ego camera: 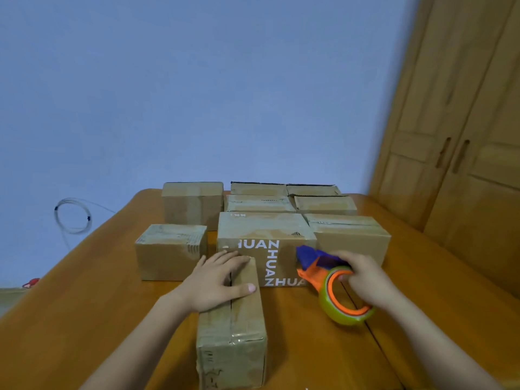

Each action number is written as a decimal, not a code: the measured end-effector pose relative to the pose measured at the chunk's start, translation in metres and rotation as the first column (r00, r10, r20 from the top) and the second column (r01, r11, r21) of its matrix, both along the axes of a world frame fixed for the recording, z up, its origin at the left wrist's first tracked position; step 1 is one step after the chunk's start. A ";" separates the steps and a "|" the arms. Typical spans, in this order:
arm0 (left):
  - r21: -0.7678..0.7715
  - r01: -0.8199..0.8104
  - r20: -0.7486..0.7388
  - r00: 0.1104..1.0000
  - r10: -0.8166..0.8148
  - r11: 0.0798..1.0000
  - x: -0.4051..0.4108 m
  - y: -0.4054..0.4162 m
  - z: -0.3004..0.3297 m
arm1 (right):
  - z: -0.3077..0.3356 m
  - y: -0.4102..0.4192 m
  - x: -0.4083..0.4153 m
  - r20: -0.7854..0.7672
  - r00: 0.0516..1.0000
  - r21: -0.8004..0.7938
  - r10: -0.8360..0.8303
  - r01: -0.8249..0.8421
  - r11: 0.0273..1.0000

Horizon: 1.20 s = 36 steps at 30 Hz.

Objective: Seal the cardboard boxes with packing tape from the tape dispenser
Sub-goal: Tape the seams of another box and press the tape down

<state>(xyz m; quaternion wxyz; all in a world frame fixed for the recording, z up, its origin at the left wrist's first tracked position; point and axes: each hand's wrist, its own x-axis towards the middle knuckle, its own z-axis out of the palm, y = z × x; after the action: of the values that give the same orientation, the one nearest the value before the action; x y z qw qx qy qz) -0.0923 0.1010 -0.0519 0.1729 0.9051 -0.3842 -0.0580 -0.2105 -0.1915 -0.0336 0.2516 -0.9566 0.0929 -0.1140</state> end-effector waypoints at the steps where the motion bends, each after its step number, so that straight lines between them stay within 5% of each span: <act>1: -0.034 0.002 -0.034 0.999 -0.003 0.999 0.000 0.000 -0.002 | 0.007 0.002 0.000 0.036 0.999 0.009 0.010 -0.011 1.000; 9: -0.135 0.048 -0.072 0.996 -0.058 0.990 -0.022 -0.024 0.003 | 0.031 0.016 0.015 0.195 0.980 -0.013 0.050 -0.048 0.999; 12: -0.289 0.020 -0.151 0.986 -0.066 0.957 -0.026 -0.032 0.002 | 0.033 0.022 0.019 0.221 0.973 -0.015 0.070 -0.069 0.998; 17: -0.660 -0.182 -0.199 0.978 0.064 0.729 -0.027 -0.034 0.018 | 0.037 0.028 0.020 0.259 0.959 -0.077 0.119 -0.102 0.992; 19: -0.736 -0.321 -0.337 0.937 0.087 0.597 -0.023 -0.032 0.031 | 0.041 0.029 0.020 0.284 0.948 -0.111 0.143 -0.115 0.987; 21: -0.695 -0.515 -0.597 0.802 -0.005 0.501 -0.021 -0.031 0.047 | 0.046 0.031 0.019 0.329 0.927 -0.159 0.179 -0.133 0.978; 24: -0.554 -0.574 -0.769 0.630 -0.106 0.602 -0.023 -0.029 0.064 | 0.051 0.035 0.018 0.411 0.877 -0.223 0.250 -0.170 0.960; 27: -0.550 -0.523 -0.780 0.601 -0.175 0.651 -0.027 -0.031 0.069 | 0.056 0.040 0.017 0.465 0.832 -0.274 0.302 -0.190 0.943; 36: -0.681 -0.532 -0.732 0.499 -0.464 0.503 -0.031 -0.038 0.065 | 0.060 0.048 0.011 0.544 0.773 -0.283 0.326 -0.197 0.939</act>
<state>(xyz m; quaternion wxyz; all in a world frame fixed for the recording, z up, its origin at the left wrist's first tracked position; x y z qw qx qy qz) -0.1228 0.0634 0.0135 0.7666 0.5351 -0.1926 -0.2982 -0.1996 -0.1432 0.0263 0.1788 -0.8997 -0.1359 -0.3743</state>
